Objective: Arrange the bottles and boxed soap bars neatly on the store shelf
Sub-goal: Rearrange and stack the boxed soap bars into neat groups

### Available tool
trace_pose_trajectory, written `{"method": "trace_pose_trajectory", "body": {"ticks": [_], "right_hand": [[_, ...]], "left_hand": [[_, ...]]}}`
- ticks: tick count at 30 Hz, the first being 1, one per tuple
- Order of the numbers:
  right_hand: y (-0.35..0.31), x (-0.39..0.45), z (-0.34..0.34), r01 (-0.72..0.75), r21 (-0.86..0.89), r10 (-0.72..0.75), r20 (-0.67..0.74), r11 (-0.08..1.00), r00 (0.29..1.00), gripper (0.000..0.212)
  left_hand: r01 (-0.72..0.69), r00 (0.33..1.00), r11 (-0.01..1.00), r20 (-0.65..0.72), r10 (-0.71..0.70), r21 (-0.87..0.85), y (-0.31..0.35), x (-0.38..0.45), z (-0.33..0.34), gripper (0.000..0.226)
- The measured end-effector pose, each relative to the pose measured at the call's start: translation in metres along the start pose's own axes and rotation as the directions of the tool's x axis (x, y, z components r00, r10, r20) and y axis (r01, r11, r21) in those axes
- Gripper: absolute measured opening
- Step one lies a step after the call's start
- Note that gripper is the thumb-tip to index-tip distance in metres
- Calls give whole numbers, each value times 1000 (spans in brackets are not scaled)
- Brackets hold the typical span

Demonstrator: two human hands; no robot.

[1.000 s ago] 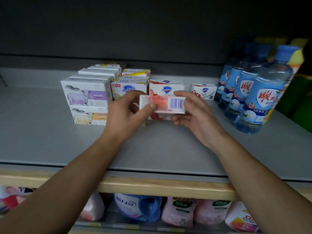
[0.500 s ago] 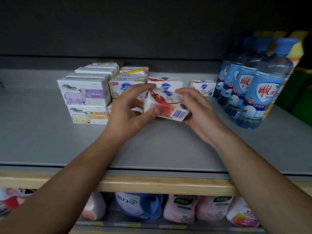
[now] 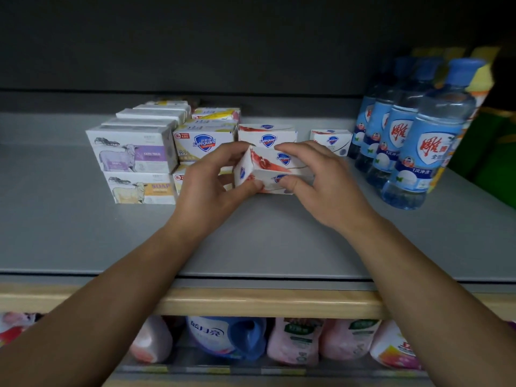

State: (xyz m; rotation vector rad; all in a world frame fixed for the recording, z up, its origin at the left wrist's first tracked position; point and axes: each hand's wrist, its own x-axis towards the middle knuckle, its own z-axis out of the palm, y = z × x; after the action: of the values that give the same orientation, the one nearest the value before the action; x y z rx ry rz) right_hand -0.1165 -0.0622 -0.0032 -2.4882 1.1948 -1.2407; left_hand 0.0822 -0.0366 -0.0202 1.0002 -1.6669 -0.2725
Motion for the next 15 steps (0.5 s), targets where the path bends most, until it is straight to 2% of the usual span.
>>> {"method": "trace_pose_trajectory", "body": {"ticks": [3,6,8,11,13,15], "right_hand": [[10,-2,-12,-15,-127,15,-3,992,1000,46],[35,-10,-28,-136,-231,134,-22,963,991,45],[51,-13,-35,-201,-329,209,-11,923,978,46],[64,-11,-36,-208,-546,269,33,812,963,48],[66,-9,-36,-209,-660,288,12,721,958,49],[63,-8,-36,-215,-679,255,-43,702,966,48]], "left_hand": [[-11,999,995,-47,16,103,1,1,3,40],[19,993,948,-113,18,319,-5,3,1,29],[41,994,894,-112,10,446,-11,4,0,30],[87,995,840,-92,-45,535,-17,6,1,38],[95,995,820,-68,-69,564,-19,7,1,43],[82,997,800,-40,-73,594,-20,8,1,44]]}}
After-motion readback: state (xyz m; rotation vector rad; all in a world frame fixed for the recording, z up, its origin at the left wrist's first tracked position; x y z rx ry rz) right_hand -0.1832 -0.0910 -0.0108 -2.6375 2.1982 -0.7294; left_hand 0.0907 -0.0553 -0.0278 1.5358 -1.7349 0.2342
